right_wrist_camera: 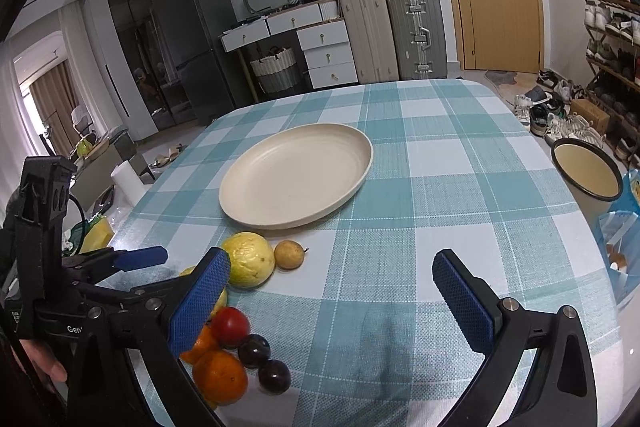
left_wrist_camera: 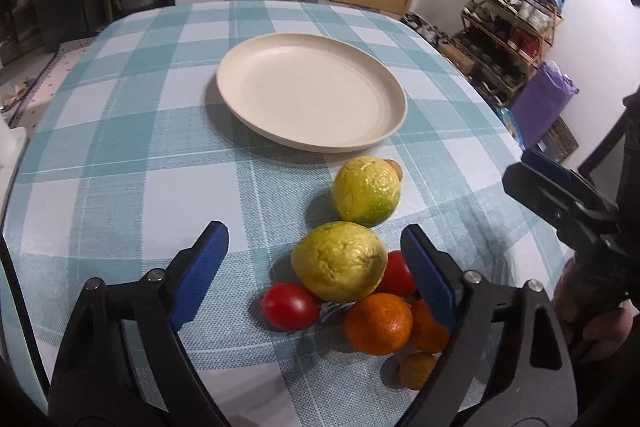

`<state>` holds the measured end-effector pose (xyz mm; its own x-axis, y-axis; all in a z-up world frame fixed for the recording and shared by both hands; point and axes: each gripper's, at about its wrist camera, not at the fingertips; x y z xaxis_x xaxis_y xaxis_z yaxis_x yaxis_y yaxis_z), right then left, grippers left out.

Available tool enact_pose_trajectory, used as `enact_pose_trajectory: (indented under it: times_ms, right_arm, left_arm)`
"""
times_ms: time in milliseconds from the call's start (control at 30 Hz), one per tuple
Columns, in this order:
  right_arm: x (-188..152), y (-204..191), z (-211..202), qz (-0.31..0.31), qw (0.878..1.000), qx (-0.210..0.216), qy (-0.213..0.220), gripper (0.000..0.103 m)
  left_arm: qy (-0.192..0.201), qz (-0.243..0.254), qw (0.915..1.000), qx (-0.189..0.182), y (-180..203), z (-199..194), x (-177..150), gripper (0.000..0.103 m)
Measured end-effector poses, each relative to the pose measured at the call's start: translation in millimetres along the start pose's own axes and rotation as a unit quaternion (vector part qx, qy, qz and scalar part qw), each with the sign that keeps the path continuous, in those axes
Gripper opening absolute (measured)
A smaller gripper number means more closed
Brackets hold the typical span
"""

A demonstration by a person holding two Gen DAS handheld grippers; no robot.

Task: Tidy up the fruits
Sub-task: 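Grasp the large yellow guava with the left tool while the right tool grasps the smaller guava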

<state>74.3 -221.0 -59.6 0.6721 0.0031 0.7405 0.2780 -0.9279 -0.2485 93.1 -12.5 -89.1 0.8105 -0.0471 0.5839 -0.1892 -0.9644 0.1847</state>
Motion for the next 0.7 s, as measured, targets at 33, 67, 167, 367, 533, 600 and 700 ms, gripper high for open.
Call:
enact_pose_trajectory:
  times_ms: [33, 67, 167, 367, 533, 600, 700]
  right_arm:
    - [0.5, 0.6, 1.4, 0.000, 1.000, 0.001, -0.001, 0.103]
    - [0.7, 0.8, 2.3, 0.001, 1.000, 0.001, -0.002, 0.103]
    - [2.2, 1.4, 5.7, 0.003, 1.000, 0.002, -0.005, 0.103]
    - [4.8, 0.4, 11.3, 0.007, 1.000, 0.009, -0.011, 0.103]
    - [4.7, -1.3, 18.1, 0.012, 0.999, 0.024, -0.020, 0.103]
    - [4.4, -1.4, 21.1, 0.018, 0.999, 0.032, -0.026, 0.103]
    - [4.1, -1.1, 28.0, 0.032, 0.997, 0.050, -0.038, 0.103]
  left_arm:
    - [-0.004, 0.000, 1.0000, -0.005, 0.0, 0.8, 0.0, 0.085]
    - [-0.010, 0.001, 0.9999, -0.011, -0.6, 2.4, 0.1, 0.083]
    - [-0.037, 0.003, 0.9988, -0.030, -1.7, 11.5, 1.1, 0.076]
    - [-0.073, -0.004, 0.9949, -0.070, -6.7, 29.8, 3.7, 0.055]
    - [-0.075, -0.005, 0.9934, -0.087, -7.9, 30.7, 0.3, 0.052]
    - [-0.072, -0.007, 0.9934, -0.089, -9.0, 30.8, 0.4, 0.052]
    - [-0.067, -0.010, 0.9937, -0.089, -10.7, 27.1, 1.0, 0.052]
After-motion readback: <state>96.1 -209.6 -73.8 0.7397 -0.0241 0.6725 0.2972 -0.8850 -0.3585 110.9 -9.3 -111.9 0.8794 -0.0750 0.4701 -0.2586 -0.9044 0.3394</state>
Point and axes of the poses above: each gripper's, at about its wrist camera, not at the fingertips, and z roughly the way its jaws point, y to its right, x to its top, and after that the axes turned 2 degrees about x, right-handed
